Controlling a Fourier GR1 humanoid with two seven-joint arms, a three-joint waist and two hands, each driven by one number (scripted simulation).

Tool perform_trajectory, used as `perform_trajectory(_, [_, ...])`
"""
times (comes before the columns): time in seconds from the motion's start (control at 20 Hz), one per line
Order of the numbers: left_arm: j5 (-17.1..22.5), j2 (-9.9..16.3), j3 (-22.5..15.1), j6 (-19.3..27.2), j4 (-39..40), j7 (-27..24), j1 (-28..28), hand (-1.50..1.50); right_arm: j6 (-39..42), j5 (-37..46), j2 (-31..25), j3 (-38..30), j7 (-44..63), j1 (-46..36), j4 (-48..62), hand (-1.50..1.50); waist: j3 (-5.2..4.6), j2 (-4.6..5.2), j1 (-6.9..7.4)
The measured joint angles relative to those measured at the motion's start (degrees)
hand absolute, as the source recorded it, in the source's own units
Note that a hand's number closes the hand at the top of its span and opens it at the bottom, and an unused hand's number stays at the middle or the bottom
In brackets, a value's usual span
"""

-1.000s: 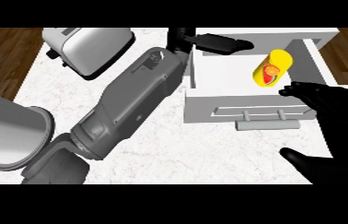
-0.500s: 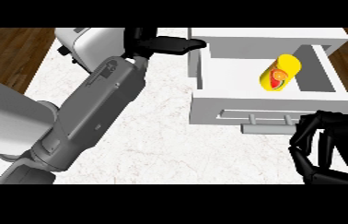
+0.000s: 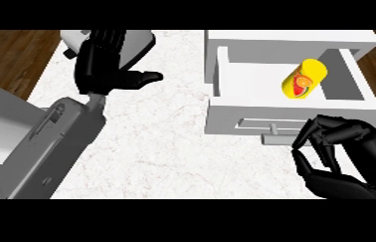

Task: Pick up the cup, place it into the drawer and close the drawer

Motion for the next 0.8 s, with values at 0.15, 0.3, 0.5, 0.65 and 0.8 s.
perform_trajectory(0.15, [0.9, 2.7, 1.3, -1.8, -4.8, 0.4, 5.9, -1.50, -0.6, 6.3, -0.4, 2.2, -2.4, -1.0, 2.9, 1.50, 0.01, 0.11, 0.17])
perform_trajectory(0.3, [1.4, 4.6, 2.1, -4.0, -7.7, -0.1, 10.1, -1.50, -0.3, 13.8, -3.1, 4.8, -6.3, -1.9, 5.0, 1.50, 0.01, 0.20, 0.34])
perform_trajectory(0.5, [2.0, 7.0, 4.0, -7.0, -10.4, -0.6, 15.1, -1.50, -2.7, 24.3, -5.0, 8.8, -11.9, -2.7, 10.5, 1.50, 0.02, 0.32, 0.18])
perform_trajectory(0.65, [2.1, 8.5, 5.7, -9.8, -11.6, -1.9, 19.4, -1.50, -5.6, 30.5, -4.4, 11.5, -14.2, -4.7, 16.2, 1.50, 0.02, 0.40, -0.02])
perform_trajectory(0.8, [2.1, 9.3, 7.8, -12.9, -12.5, -2.7, 23.2, -1.50, -8.3, 34.9, -2.5, 13.1, -15.7, -8.0, 22.7, -1.50, 0.01, 0.42, -0.32])
